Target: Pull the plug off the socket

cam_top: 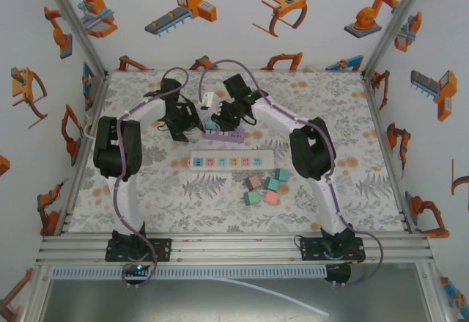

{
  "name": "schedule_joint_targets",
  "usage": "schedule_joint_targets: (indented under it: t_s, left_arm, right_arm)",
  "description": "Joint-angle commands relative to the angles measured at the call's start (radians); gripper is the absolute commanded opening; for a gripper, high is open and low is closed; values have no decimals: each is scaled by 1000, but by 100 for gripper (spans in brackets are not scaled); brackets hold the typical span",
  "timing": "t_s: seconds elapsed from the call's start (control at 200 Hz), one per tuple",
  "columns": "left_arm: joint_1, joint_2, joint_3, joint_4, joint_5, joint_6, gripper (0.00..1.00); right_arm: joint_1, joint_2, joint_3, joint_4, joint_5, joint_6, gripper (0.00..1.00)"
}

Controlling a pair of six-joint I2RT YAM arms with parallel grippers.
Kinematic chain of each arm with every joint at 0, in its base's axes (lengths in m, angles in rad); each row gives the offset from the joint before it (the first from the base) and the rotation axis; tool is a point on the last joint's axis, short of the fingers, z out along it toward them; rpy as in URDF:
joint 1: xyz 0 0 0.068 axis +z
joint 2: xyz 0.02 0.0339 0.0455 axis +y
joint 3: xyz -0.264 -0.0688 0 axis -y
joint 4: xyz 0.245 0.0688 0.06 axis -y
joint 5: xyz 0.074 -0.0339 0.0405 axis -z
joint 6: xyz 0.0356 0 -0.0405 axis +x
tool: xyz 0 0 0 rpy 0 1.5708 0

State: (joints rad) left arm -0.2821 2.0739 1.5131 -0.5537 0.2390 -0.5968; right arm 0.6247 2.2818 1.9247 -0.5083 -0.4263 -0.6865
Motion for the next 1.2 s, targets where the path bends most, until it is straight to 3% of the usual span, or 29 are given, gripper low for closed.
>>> schedule_joint_targets:
  t_s: [0.0, 0.355, 0.931, 1.197]
  left_arm:
    - [-14, 51, -29, -60, -65, -6, 67]
    - [-28, 77, -17, -83, -91, -2, 65]
    - [-34, 94, -22, -103, -113, 2, 64]
    - [-34, 88, -26, -104, -110, 6, 64]
  right_arm:
    - [-5, -14, -19, 21, -52, -11, 17]
    - [-8, -71, -65, 116, -200, -14, 8]
    - [-44, -80, -44, 168, -286, 53, 1]
    - [-64, -77, -104, 209, -251, 29, 0]
